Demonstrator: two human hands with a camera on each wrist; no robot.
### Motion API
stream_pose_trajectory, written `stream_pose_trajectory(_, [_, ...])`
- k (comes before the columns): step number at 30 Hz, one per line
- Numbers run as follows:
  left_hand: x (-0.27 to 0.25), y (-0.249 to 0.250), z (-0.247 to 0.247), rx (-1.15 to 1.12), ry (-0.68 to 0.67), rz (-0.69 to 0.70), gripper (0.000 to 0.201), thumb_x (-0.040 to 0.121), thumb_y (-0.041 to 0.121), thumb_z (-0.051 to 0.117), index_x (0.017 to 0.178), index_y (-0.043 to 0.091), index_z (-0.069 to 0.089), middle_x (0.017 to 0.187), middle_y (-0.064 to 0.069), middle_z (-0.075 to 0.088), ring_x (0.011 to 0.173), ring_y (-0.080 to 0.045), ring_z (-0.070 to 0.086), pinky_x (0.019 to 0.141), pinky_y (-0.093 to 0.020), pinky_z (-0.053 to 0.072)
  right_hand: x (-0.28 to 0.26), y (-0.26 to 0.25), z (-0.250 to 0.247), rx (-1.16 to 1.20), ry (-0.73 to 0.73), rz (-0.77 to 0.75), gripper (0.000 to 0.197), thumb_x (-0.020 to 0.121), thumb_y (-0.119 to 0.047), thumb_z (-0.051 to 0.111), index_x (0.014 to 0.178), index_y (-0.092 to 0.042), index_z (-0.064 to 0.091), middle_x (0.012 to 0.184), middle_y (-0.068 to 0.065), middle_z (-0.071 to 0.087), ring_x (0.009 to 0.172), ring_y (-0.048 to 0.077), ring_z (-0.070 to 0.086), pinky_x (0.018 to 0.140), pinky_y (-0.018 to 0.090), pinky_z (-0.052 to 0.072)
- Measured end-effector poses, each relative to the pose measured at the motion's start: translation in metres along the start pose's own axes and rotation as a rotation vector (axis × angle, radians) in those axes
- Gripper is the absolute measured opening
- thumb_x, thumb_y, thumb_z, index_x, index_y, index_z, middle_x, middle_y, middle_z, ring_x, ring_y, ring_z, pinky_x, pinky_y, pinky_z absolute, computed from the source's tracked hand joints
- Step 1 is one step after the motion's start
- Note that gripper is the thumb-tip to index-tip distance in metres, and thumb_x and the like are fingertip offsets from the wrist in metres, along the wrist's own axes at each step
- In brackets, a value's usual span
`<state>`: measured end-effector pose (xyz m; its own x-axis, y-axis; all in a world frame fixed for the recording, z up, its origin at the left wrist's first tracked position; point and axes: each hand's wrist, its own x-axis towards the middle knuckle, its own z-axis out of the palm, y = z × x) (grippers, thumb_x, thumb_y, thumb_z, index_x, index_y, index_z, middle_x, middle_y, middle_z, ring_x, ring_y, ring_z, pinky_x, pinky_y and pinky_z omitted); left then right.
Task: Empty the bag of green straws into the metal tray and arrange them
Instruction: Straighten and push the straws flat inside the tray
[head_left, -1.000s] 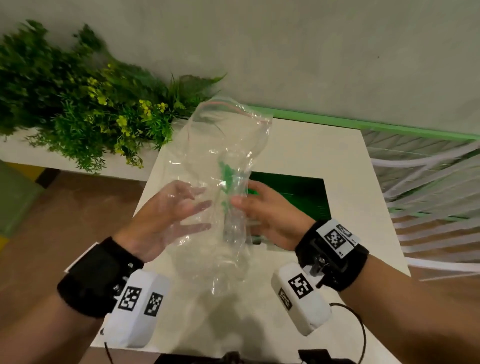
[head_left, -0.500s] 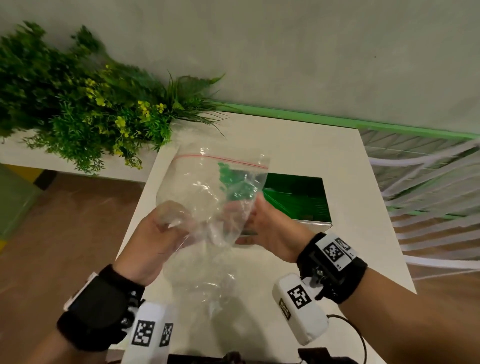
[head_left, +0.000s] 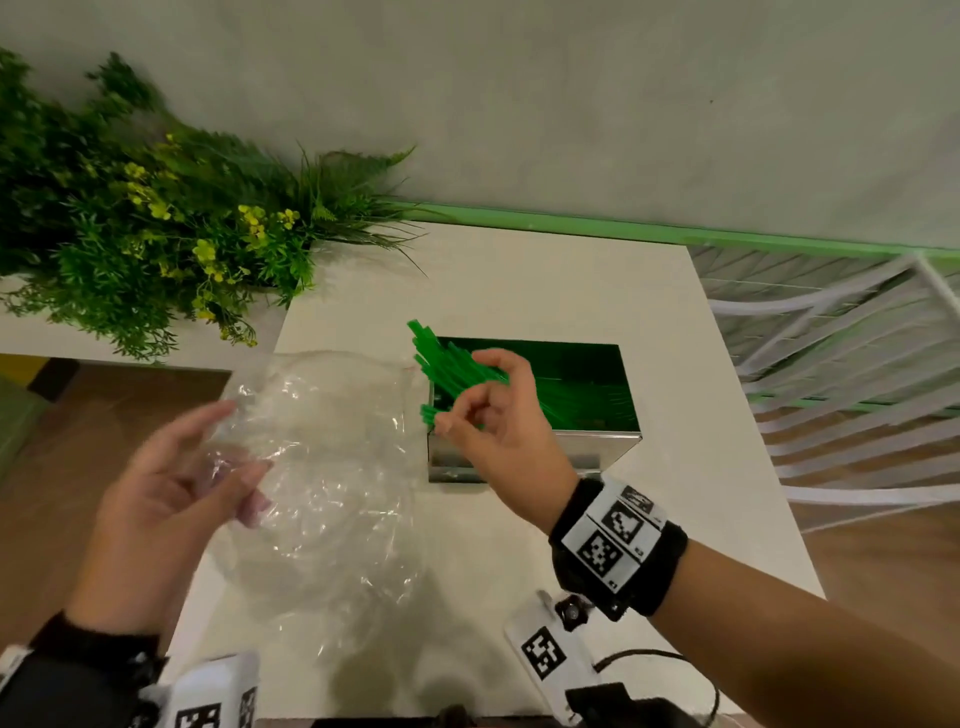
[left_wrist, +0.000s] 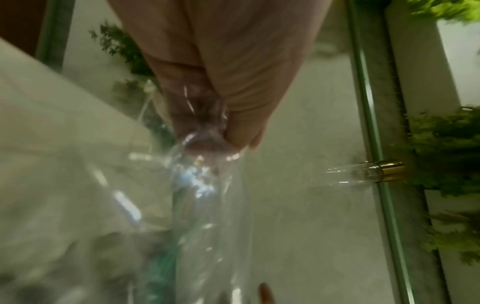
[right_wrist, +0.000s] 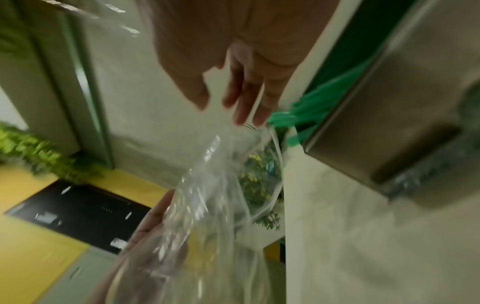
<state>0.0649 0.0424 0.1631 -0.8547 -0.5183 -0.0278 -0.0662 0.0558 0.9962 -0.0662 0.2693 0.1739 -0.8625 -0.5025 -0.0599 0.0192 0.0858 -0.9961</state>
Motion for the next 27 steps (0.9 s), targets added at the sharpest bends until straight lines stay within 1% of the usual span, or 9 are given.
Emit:
stream_pose_trajectory(2, [-0.003, 0.003, -0.006, 0.022, -0.057, -0.036, 0.042, 0.078, -0.005, 0.066, 0.097, 0.031, 0.073, 0.069, 0.001, 0.071, 0.054, -0.008, 0.062, 0.065, -0.028, 0.059, 0.001, -0.006, -0.004, -0.259, -0.196, -0.175, 0.096, 0.069, -0.029, 0.08, 0.139, -0.039, 0.016, 0.144, -0.001, 0.036, 0.135, 0.008, 0.034, 0.113, 0.035, 0.032])
stream_pose_trajectory(5, [-0.013, 0.022, 0.008, -0.08, -0.214, -0.022, 0.026, 0.059, 0.028, 0.083, 0.084, 0.027, 0.077, 0.066, -0.001, 0.074, 0.054, -0.01, 0.065, 0.056, -0.013, 0.053, 0.002, -0.006, 0.009, -0.631, -0.596, -0.133, 0.127, 0.06, -0.043, 0.082, 0.144, -0.041, -0.014, 0.159, -0.009, -0.002, 0.147, 0.011, -0.009, 0.119, 0.041, 0.001])
stream_pose_trajectory(7, [-0.015, 0.029, 0.015, -0.127, -0.234, 0.0, 0.038, 0.048, 0.033, 0.086, 0.085, 0.03, 0.077, 0.07, -0.002, 0.075, 0.061, -0.006, 0.069, 0.063, -0.013, 0.055, 0.005, 0.004, 0.019, -0.667, -0.642, -0.085, 0.111, 0.069, -0.04, 0.078, 0.148, -0.03, -0.001, 0.156, 0.0, 0.025, 0.145, 0.017, 0.018, 0.12, 0.043, 0.006])
stream_pose_trajectory(9, [-0.011, 0.026, 0.012, 0.122, -0.208, 0.068, 0.055, 0.049, 0.031, 0.086, 0.099, 0.045, 0.07, 0.1, 0.002, 0.07, 0.086, 0.005, 0.064, 0.079, -0.01, 0.051, 0.01, 0.009, 0.021, -0.585, -0.609, -0.061, 0.067, 0.08, -0.029, 0.07, 0.138, -0.016, 0.04, 0.129, 0.002, 0.06, 0.12, 0.017, 0.054, 0.111, 0.041, 0.036])
stream_pose_trajectory(13, [-0.008, 0.002, 0.001, 0.531, -0.457, -0.028, 0.121, 0.029, 0.055, 0.09, 0.133, 0.064, 0.027, 0.152, 0.025, 0.023, 0.139, 0.006, 0.021, 0.108, -0.031, 0.024, 0.015, 0.013, 0.014, -0.343, -0.67, 0.11, 0.022, 0.089, -0.012, 0.06, 0.109, -0.004, 0.064, 0.096, -0.01, 0.067, 0.083, -0.014, 0.058, 0.087, 0.02, 0.048])
stream_pose_trajectory(16, [-0.01, -0.021, 0.007, 0.115, -0.6, -0.313, 0.099, 0.031, 0.043, 0.095, 0.122, 0.04, 0.056, 0.113, -0.001, 0.07, 0.099, -0.02, 0.066, 0.089, -0.031, 0.05, 0.014, 0.021, 0.013, -0.278, -0.685, 0.183, 0.026, 0.09, -0.011, 0.059, 0.114, -0.003, 0.06, 0.103, 0.009, 0.069, 0.081, 0.001, 0.061, 0.085, 0.03, 0.052])
stream_pose_trajectory(18, [-0.001, -0.039, 0.006, 0.01, -0.482, -0.396, 0.077, 0.038, 0.034, 0.096, 0.109, 0.029, 0.066, 0.086, -0.006, 0.069, 0.069, -0.018, 0.063, 0.068, -0.022, 0.054, 0.015, 0.029, 0.008, -0.239, -0.614, 0.297, 0.034, 0.088, -0.014, 0.062, 0.121, -0.008, 0.056, 0.099, 0.003, 0.066, 0.076, 0.005, 0.061, 0.079, 0.027, 0.055])
stream_pose_trajectory(22, [0.04, -0.092, 0.002, 0.348, -0.214, -0.407, 0.048, 0.079, -0.01, 0.066, 0.111, 0.026, 0.06, 0.092, -0.026, 0.054, 0.067, -0.021, 0.055, 0.059, -0.019, 0.047, 0.019, 0.033, -0.03, -0.275, -0.44, 0.383, 0.033, 0.084, -0.012, 0.067, 0.115, -0.015, 0.061, 0.105, 0.001, 0.067, 0.093, 0.014, 0.065, 0.096, 0.042, 0.052])
stream_pose_trajectory(27, [0.083, -0.136, 0.015, 0.788, -0.08, -0.359, 0.067, 0.074, 0.0, 0.075, 0.133, 0.015, 0.045, 0.109, -0.023, 0.057, 0.098, -0.034, 0.054, 0.088, -0.037, 0.046, 0.045, -0.001, -0.105, -0.538, -0.429, 0.39, 0.022, 0.079, -0.019, 0.07, 0.099, -0.028, 0.066, 0.103, 0.0, 0.073, 0.094, 0.015, 0.07, 0.094, 0.04, 0.053])
